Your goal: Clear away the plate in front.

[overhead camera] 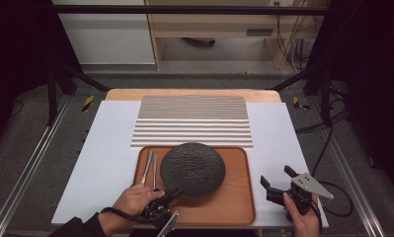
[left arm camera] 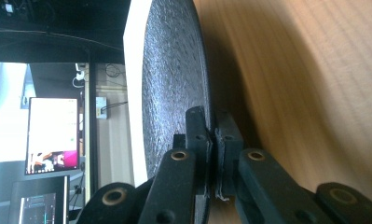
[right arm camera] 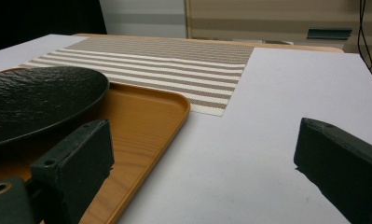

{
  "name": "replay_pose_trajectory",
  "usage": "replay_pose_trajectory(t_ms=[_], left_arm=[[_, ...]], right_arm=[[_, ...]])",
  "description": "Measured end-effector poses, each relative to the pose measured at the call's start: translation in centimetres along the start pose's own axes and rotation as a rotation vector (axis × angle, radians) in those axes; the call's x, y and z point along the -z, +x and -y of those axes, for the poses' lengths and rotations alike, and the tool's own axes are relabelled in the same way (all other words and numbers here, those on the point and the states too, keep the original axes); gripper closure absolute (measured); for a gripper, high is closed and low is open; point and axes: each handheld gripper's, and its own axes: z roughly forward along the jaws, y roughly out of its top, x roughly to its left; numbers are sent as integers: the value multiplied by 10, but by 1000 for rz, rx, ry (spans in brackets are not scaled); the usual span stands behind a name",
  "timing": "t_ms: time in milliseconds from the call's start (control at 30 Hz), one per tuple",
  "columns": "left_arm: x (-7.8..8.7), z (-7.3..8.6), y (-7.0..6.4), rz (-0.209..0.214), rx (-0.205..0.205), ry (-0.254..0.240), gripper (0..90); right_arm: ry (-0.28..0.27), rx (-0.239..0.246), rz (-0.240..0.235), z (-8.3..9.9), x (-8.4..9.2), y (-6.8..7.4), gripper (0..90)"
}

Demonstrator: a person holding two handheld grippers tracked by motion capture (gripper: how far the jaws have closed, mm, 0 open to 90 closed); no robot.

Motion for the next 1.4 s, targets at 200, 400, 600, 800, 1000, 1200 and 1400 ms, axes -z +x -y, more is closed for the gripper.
replay_pose_trajectory(t_ms=[200, 400, 600, 800, 1000, 1200, 1400], left_arm=[[5, -6, -4, -3, 5, -6, 868], [10, -7, -6, -1, 10, -5, 868], [12, -8, -7, -7, 10, -6, 867], [12, -9, -9, -2, 5, -9, 867], [13, -11, -11, 3, 6, -13, 867], [13, -12, -12, 5, 10, -14, 867], [12, -10, -13, 6, 16, -9, 867]], right_arm=[[2, -1, -2, 0, -1, 0, 49], [4, 1, -6, 0, -1, 1, 48], [8, 1, -5, 1, -2, 1, 47], [10, 4, -4, 1, -2, 0, 47], [11, 0, -3, 1, -2, 0, 47], [12, 0, -3, 1, -2, 0, 47], [13, 2, -4, 2, -2, 0, 47]])
